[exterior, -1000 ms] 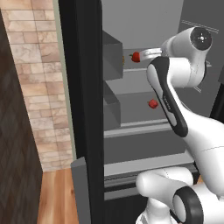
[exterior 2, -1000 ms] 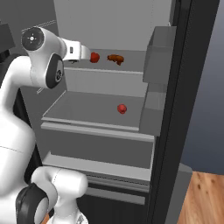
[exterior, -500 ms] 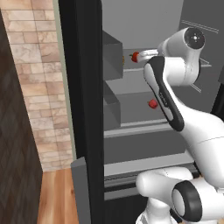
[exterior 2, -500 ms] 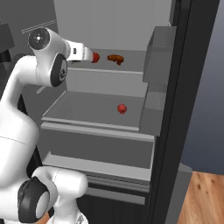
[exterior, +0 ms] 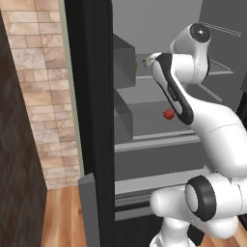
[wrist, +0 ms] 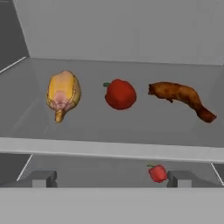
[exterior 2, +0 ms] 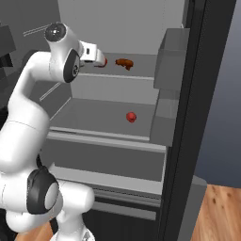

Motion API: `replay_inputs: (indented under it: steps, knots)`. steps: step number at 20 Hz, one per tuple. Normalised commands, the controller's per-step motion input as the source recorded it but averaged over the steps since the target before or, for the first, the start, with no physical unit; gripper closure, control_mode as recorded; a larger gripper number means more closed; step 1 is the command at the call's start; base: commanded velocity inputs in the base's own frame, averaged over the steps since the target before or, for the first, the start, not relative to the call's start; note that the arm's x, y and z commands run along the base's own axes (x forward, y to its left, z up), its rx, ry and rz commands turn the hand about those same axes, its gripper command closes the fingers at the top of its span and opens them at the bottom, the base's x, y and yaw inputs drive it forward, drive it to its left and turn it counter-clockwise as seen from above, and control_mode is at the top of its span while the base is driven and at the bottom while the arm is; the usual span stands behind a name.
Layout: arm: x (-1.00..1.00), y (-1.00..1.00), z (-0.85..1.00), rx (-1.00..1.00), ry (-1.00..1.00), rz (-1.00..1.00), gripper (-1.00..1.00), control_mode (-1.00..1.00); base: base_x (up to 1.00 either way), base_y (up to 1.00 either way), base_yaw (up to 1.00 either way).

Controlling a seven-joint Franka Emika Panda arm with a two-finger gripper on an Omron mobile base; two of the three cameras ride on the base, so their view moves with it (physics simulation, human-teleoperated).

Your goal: Place one bell pepper and one chicken drumstick in each tupperware on the nearby counter, to pack two identical lunches.

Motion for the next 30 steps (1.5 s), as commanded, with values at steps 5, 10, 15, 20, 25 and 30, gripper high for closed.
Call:
replay_inputs:
  steps: [5, 10, 15, 20, 25, 30]
  knots:
    - [0.62, 0.00, -0.11, 0.00, 0.12, 0.00, -1.00, -1.00, 0.00, 0.00, 0.00]
    - [0.54, 0.00, -0.14, 0.00, 0.11, 0.00, -1.00, -1.00, 0.00, 0.00, 0.00]
    - [0.44, 0.00, -0.09, 0.00, 0.05, 0.00, -1.00, -1.00, 0.00, 0.00, 0.00]
    - [0.41, 0.00, -0.06, 0.00, 0.01, 0.00, -1.00, -1.00, 0.00, 0.00, 0.00]
    - [0.39, 0.00, -0.12, 0.00, 0.02, 0.00, -1.00, -1.00, 0.00, 0.00, 0.00]
    - [0.37, -0.02, -0.13, 0.00, 0.01, 0.00, -1.00, -1.00, 0.00, 0.00, 0.00]
